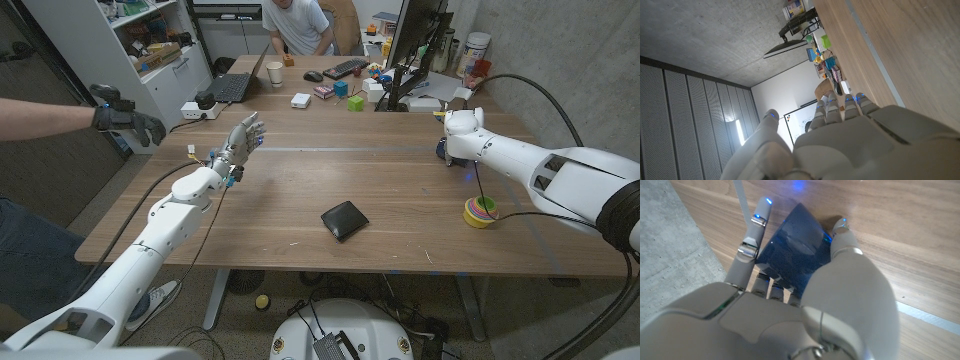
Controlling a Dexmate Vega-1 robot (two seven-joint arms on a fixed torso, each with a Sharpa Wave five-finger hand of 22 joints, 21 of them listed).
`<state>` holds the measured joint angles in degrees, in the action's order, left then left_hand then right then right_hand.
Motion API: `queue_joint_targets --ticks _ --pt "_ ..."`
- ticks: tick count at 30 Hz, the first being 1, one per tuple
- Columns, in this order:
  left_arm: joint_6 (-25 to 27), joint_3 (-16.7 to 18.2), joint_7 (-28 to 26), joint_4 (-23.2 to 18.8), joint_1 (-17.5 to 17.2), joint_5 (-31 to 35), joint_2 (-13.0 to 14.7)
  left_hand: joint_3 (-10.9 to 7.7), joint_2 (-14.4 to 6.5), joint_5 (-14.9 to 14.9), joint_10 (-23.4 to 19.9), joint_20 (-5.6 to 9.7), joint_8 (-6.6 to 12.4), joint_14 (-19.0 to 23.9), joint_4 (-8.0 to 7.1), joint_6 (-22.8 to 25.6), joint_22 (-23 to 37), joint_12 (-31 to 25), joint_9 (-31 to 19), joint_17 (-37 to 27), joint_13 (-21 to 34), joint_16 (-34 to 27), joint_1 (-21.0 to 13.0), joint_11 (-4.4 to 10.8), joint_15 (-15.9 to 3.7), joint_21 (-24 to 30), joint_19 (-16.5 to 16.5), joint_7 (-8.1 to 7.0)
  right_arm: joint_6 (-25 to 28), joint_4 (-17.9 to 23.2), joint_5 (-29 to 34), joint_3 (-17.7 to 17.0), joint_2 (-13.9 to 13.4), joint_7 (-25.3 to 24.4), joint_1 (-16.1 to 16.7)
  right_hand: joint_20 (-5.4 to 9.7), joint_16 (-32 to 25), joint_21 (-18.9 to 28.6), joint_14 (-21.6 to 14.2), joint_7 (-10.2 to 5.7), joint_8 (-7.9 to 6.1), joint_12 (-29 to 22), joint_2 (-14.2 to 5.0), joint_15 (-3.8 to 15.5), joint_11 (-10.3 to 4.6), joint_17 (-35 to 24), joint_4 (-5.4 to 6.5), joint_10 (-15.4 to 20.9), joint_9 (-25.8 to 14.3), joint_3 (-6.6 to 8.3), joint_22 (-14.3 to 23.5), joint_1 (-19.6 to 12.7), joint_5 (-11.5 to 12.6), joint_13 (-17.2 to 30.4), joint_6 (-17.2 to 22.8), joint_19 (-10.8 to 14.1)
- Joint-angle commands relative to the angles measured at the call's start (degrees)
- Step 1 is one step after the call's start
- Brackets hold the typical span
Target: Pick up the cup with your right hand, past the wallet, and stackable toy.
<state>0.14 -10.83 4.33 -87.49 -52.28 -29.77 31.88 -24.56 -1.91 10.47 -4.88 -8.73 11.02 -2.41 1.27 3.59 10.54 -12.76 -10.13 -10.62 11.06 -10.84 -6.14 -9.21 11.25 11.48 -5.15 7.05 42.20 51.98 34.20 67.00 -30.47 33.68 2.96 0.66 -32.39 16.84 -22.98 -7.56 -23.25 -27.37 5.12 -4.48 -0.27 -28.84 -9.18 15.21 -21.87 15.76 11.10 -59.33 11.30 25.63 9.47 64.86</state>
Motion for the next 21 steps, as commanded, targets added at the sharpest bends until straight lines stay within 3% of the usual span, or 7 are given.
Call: queue_joint_targets --ticks 1,2,4,8,21 --pt "0.23 -0.48 -0.09 -0.36 0.11 0.1 -0.14 -0.12 -0.14 -0.2 -0.43 -0.54 -0.18 0.48 0.54 0.37 0.12 -0.21 -0.16 -0.25 0.27 -0.4 0.42 0.02 0.2 0.21 0.14 2.95 3.03 3.23 -0.79 -0.99 -1.66 -1.91 2.17 5.16 -9.56 3.24 -17.98 -1.06 -3.93 -10.19 -12.55 13.24 -1.79 -10.55 -0.1 5.81 -5.56 -1.33 1.14 -16.13 0.93 10.25 15.14 2.32" --pt "0.29 -0.5 -0.09 -0.39 0.13 0.12 -0.11 -0.12 -0.14 -0.2 -0.43 -0.55 -0.18 0.48 0.54 0.37 0.12 -0.2 -0.16 -0.25 0.27 -0.4 0.43 -0.01 0.19 0.21 0.15 2.98 3.36 3.47 -0.83 -1.08 -1.74 -2.13 2.37 6.52 -10.74 4.45 -19.37 -0.65 -4.63 -12.54 -12.35 14.41 -1.82 -12.55 -0.24 6.1 -6.78 -1.5 1.51 -17.25 1.1 13.1 16.01 3.48" --pt "0.41 -0.52 -0.12 -0.47 0.13 0.14 -0.05 -0.11 -0.14 -0.2 -0.46 -0.57 -0.18 0.6 0.56 0.37 0.12 -0.2 -0.16 -0.26 0.27 -0.44 0.46 0.01 0.16 0.23 0.19 2.98 4.29 4.05 -0.94 -1.43 -1.87 -2.96 2.87 7.66 -12.43 6.44 -20.87 0.09 -6.18 -17.64 -12.03 15.21 -2.56 -16.79 0.07 6.48 -9.42 -2.21 2.28 -18.49 1.26 19.51 18.0 3.97" --pt "0.61 -0.57 0.01 -0.6 0.12 0.1 0.08 -0.09 -0.14 -0.2 -0.43 -0.67 -0.2 0.78 0.58 0.32 0.13 -0.18 -0.16 -0.27 0.28 -0.5 0.52 0.03 0.23 0.26 0.24 3.01 5.51 5.15 -0.98 -1.61 -2.26 -3.72 3.41 9.06 -13.3 8.37 -21.24 0.74 -7.86 -21.67 -12.47 15.22 -2.68 -20.46 0.32 5.78 -11.79 -2.49 2.98 -19.4 1.56 25.17 20.3 4.27" --pt "1.18 -0.94 0.45 -0.8 0.08 0.04 0.28 -0.06 -0.2 -0.19 -0.59 -0.88 -0.21 1.03 0.64 0.25 0.15 -0.19 -0.17 -0.3 0.31 -0.54 0.68 0.0 0.26 0.36 0.44 2.99 9.96 12.05 0.6 -1.52 -5.64 -2.95 3.89 9.73 -13.97 10.46 -21.84 0.78 -9.05 -25.32 -14.22 15.57 -3.04 -24.41 1.27 5.19 -14.46 -2.25 3.55 -19.23 2.24 30.74 20.95 4.11"
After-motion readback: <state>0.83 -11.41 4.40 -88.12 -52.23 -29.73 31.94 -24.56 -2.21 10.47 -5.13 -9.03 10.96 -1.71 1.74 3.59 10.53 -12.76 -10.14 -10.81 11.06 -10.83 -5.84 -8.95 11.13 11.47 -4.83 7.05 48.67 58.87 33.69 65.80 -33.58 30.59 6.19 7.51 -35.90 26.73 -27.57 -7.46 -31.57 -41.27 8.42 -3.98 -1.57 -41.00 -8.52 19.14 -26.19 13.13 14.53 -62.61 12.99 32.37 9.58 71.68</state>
